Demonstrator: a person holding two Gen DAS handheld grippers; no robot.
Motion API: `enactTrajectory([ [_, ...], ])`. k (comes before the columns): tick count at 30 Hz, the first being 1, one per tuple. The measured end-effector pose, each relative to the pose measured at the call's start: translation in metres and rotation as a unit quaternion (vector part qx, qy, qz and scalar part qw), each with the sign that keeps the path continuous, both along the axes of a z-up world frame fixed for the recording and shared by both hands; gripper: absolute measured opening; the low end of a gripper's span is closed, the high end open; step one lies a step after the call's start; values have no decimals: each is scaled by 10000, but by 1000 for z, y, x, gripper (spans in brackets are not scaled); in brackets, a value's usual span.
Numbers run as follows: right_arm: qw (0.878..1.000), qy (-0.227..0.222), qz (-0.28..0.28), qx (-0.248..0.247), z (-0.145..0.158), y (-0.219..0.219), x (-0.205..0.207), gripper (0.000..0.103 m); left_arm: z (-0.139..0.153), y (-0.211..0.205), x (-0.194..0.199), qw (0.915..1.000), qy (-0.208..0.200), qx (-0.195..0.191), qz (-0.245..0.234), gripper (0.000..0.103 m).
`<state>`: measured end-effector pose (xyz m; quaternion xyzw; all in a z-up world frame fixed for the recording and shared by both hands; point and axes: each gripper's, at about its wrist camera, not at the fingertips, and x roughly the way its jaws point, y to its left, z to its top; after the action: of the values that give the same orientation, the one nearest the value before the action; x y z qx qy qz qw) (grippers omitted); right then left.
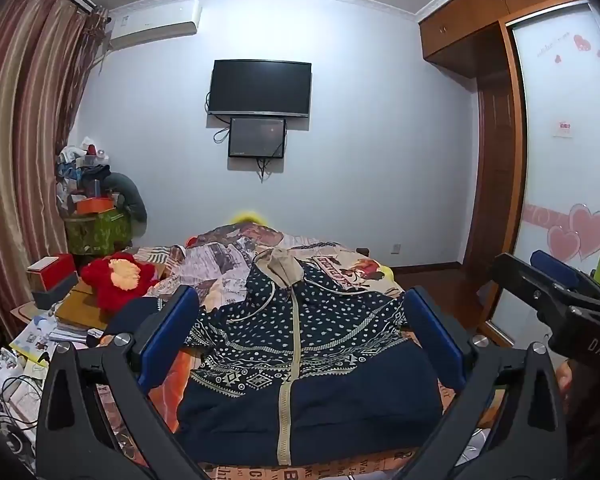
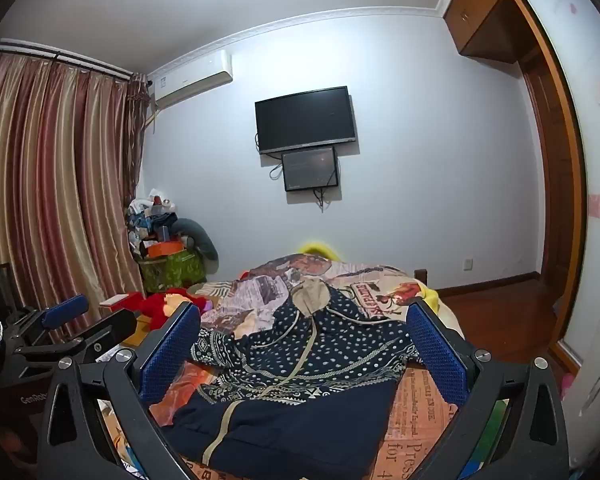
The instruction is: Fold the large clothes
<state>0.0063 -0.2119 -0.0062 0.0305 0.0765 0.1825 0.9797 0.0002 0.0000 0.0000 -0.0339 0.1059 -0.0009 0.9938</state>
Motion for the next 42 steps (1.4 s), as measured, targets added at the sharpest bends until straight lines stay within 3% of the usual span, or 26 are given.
enactTrajectory([
  [42,10000,-6,-4,17,-1,0,4,103,-4,2,4,10000,-18,51,23,103],
])
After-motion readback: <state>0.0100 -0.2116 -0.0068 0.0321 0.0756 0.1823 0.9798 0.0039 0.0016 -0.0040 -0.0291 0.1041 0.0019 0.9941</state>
